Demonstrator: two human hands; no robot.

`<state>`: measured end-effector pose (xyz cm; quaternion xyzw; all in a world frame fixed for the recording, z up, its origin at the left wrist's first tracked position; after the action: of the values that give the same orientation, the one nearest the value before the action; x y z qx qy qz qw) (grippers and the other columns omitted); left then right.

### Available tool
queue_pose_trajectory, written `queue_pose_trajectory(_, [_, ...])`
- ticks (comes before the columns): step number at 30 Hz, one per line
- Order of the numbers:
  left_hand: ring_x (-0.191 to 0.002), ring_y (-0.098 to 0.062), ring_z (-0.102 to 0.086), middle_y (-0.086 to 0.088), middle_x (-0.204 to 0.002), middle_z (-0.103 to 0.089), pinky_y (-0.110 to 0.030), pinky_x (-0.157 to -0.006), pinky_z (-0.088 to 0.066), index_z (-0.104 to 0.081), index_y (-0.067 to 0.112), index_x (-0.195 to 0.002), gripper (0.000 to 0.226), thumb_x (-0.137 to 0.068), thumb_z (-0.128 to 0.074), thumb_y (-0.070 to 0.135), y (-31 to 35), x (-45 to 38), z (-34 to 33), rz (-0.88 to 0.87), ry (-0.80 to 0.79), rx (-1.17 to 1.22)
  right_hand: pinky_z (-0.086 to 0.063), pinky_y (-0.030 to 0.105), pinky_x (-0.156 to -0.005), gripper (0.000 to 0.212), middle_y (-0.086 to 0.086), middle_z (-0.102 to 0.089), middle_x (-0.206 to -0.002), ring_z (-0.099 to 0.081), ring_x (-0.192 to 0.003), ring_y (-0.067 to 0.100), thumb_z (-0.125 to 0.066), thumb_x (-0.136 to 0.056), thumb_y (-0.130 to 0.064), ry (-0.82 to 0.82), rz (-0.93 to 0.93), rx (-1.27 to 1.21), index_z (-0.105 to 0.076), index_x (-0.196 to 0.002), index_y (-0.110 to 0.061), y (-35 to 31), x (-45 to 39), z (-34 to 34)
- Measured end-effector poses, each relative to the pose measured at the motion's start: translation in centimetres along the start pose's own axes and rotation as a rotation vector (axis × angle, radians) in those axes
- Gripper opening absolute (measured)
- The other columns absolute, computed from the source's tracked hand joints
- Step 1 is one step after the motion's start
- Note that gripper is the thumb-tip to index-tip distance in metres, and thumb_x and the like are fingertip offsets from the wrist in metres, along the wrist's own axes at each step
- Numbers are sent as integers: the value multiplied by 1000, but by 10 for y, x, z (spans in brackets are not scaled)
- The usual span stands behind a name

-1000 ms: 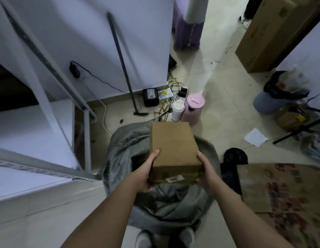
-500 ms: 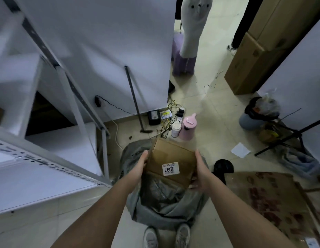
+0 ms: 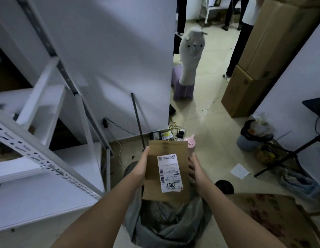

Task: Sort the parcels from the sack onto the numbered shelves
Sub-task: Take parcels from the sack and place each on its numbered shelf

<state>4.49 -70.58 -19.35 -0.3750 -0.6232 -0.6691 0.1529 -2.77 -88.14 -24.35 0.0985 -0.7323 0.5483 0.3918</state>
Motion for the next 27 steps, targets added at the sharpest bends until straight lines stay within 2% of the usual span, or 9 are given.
queue_pose_trajectory(1, [-80, -15, -58, -2, -91, -63, -31, -70, -44, -58, 17, -108, 53, -95, -31, 61, 3, 3, -3, -8, -13, -11, -48, 25, -66, 57, -8, -67, -91, -63, -79, 8, -30, -92, -69, -12, 12, 33, -55, -121, -27, -1, 1, 1])
queue_pose_trajectory(3, [-78, -10, -55, 2, -92, -60, -28, -69, -41, -53, 22, -109, 45, -98, -26, 57, 7, 9, -7, -39, -5, -58, -51, 36, -90, 85, -1, -65, -120, -62, -107, 18, -38, -75, -84, -48, 21, 129, -44, -141, -30, -5, -2, -1])
queue_pose_trajectory(6, [-105, -20, -56, -6, -120, -58, -32, -88, -34, -50, 20, -129, 56, -97, -26, 59, 14, 15, -7, -75, -13, -68, -31, 50, -113, 94, 5, -44, -147, -42, -133, 30, -41, -74, -83, -21, 52, 223, -24, -151, -31, -13, -5, 2])
queue_pose_trajectory(10, [-95, -13, -51, -1, -122, -57, -27, -84, -33, -49, 16, -132, 54, -97, -34, 54, 28, 15, -4, -105, -5, -92, -45, 45, -103, 88, 13, -69, -116, -65, -108, 32, -44, -76, -82, 25, -70, 80, -57, -132, -16, -13, -12, 12])
queue_pose_trajectory(12, [-87, -7, -47, 5, -110, -52, -24, -76, -30, -52, 17, -128, 48, -99, -34, 50, 36, 21, -8, -89, -78, -153, -58, 35, -80, 74, 15, -73, -101, -72, -85, 29, -39, -87, -72, -10, -110, 48, -68, -117, -11, -16, -8, 14])
queue_pose_trajectory(14, [-84, -7, -48, 8, -101, -52, -24, -84, -29, -56, 19, -124, 45, -99, -34, 50, 45, 32, -10, -61, -113, -190, -55, 25, -51, 65, 13, -74, -84, -70, -60, 23, -35, -92, -64, -3, -150, 20, -71, -102, -10, -15, -11, 19])
queue_pose_trajectory(16, [-82, -14, -56, 2, -91, -60, -27, -89, -37, -62, 25, -103, 41, -95, -39, 57, 43, 25, -3, -14, -139, -227, -49, 20, -44, 62, 10, -73, -73, -67, -52, 21, -35, -93, -62, -21, -137, -59, -69, -90, -10, -17, -11, 18])
queue_pose_trajectory(21, [-91, -29, -66, -14, -100, -69, -34, -70, -53, -65, 23, -100, 63, -78, -45, 78, 39, 22, 13, 78, -116, -118, -44, 26, -62, 70, 12, -64, -93, -57, -73, 24, -44, -83, -72, 55, -103, -42, -65, -103, -8, -26, -7, 13])
queue_pose_trajectory(27, [-98, -37, -67, -21, -102, -71, -52, -88, -52, -68, 13, -110, 91, -67, -44, 89, 33, 32, 27, 129, -72, 88, -56, 40, -73, 88, 13, -68, -118, -67, -101, 31, -48, -69, -86, 51, -31, -3, -50, -138, -30, -43, 8, -15])
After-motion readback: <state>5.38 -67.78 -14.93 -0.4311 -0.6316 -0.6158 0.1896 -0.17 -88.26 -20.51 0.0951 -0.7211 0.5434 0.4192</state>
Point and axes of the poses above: each hand's wrist, its own x-axis away from the middle knuckle, its own z-axis out of the back of the hand, y = z × x, the point moved 3 cm from there along -x, towards the middle knuckle
